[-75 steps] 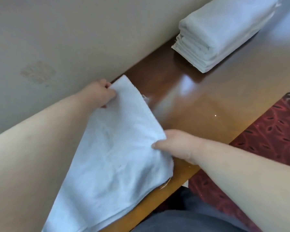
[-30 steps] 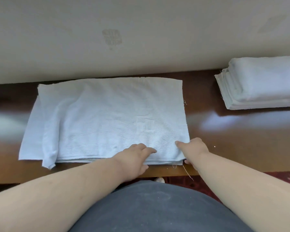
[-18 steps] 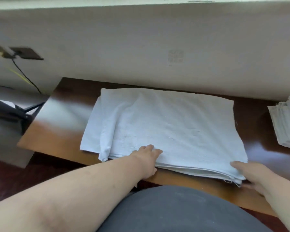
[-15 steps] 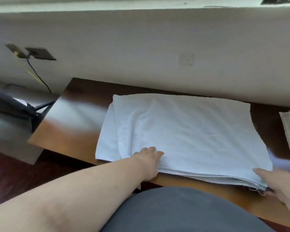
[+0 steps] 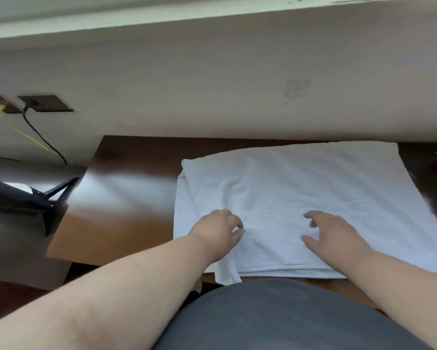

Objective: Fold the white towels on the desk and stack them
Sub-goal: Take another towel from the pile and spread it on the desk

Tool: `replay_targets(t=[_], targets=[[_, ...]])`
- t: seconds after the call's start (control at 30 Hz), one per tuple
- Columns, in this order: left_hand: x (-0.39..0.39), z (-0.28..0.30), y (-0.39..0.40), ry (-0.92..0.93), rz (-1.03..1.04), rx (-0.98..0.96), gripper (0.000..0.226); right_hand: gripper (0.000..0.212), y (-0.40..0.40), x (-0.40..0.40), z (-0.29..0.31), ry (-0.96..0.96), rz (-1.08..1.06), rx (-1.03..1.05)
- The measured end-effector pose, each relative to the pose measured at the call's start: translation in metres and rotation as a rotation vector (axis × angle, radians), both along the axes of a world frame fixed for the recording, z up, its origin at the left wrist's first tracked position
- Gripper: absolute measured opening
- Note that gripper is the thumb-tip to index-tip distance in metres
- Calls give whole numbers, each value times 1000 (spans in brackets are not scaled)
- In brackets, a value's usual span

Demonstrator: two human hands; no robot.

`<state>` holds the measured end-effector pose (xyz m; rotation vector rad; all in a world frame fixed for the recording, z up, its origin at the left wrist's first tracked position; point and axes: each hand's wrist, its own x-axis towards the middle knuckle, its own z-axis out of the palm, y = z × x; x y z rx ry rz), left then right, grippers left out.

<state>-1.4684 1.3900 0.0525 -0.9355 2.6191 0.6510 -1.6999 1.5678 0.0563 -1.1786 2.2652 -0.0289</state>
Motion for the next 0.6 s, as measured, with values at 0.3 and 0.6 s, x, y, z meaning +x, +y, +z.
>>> replay_targets(t=[0.3, 0.6], targets=[[34, -43, -134, 124, 729, 448, 53, 66, -107, 178, -14, -390, -182, 277], [11, -67, -217, 231, 858, 701, 37, 20, -119, 232, -9, -11, -205, 280]])
